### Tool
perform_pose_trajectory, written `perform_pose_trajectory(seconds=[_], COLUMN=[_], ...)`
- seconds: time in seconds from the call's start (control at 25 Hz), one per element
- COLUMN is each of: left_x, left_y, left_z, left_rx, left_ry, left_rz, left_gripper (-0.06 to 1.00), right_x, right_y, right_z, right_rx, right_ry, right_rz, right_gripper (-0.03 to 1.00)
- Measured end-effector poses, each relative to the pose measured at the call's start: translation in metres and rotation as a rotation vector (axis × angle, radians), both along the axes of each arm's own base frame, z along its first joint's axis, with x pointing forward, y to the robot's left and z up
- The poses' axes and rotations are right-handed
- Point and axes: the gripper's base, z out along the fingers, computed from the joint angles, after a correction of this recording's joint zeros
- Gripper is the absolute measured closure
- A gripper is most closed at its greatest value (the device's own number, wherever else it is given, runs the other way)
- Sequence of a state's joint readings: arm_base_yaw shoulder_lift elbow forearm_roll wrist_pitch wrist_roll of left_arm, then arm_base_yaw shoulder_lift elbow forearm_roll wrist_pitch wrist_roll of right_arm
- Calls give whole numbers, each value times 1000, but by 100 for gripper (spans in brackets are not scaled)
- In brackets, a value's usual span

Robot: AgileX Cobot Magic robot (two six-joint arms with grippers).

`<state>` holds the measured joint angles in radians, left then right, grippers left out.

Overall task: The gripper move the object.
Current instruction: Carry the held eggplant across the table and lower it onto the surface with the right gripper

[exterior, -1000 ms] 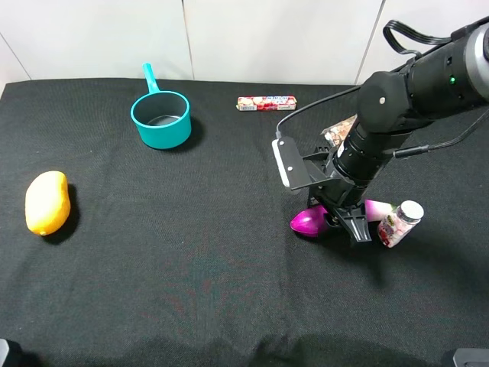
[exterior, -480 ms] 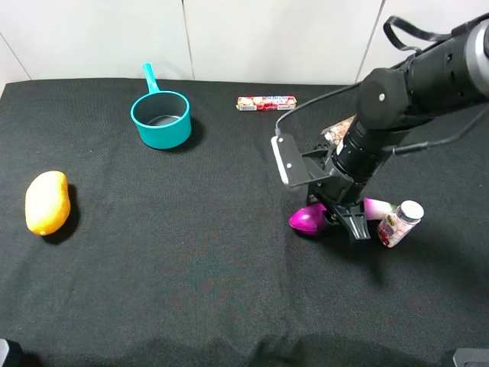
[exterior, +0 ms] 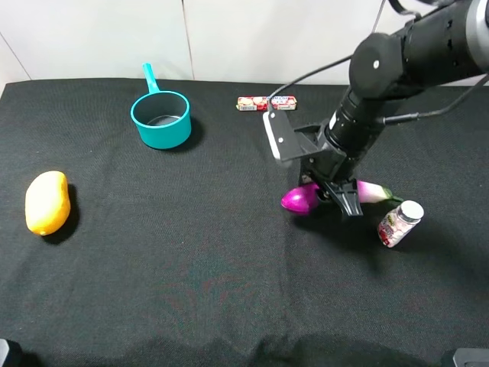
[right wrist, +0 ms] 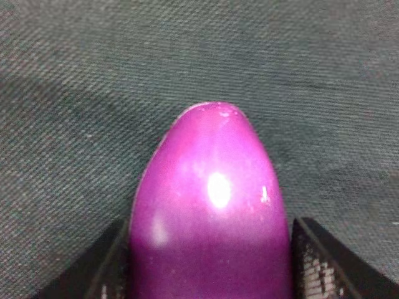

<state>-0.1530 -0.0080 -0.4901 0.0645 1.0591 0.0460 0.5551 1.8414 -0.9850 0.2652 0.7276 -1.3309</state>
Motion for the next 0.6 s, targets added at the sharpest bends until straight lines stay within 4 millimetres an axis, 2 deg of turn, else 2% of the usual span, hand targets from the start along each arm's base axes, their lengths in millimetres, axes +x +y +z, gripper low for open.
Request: perform_pose_trajectory(seconds=[0.28, 0.6], left_x=[0, 0], left_y=[0, 0], left_z=[0, 0], left_rx=[0, 0], left_ry=[0, 0], left_rz=[0, 0], left_gripper=[-5, -5], right_x=[11, 20], right_y=[16, 21], right_z=[19, 35], right_rx=[-13, -25], right_ry=[-45, -37], right_rz=[-60, -186], right_gripper=[57, 57])
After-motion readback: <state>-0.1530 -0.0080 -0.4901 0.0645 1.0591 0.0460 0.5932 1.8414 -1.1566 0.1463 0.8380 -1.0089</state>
